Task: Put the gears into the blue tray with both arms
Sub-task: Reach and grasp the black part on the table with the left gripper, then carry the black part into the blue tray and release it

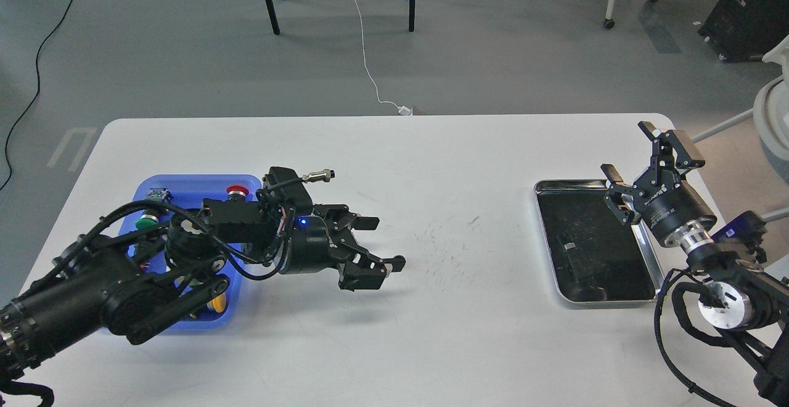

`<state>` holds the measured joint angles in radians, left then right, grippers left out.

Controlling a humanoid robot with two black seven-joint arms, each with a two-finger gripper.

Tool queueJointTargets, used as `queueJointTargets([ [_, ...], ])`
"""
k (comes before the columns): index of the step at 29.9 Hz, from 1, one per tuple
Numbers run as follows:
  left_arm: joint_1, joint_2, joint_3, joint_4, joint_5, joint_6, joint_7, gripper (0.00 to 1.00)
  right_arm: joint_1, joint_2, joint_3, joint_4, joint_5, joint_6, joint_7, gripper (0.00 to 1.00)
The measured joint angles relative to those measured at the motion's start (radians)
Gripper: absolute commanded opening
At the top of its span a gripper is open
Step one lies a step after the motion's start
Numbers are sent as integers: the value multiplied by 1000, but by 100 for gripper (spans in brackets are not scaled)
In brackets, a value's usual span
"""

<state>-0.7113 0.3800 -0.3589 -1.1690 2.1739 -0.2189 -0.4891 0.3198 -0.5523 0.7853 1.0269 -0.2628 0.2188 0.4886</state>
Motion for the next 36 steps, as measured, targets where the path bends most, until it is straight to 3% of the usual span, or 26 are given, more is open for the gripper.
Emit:
queueJointTargets([
  [7,-112,-98,205,174,8,100,0,85,-21,-13,12,19,1,0,0,97],
  [20,-127,-153,251,295,8,108,1,31,-21,-14,12,19,-1,-1,0,97],
  [26,-124,-152,254,296,7,108,1,13,-19,-14,12,19,-1,-1,0,97],
  [36,-149,-144,253,248,8,103,-2,13,-17,-14,12,19,-1,-1,0,98],
])
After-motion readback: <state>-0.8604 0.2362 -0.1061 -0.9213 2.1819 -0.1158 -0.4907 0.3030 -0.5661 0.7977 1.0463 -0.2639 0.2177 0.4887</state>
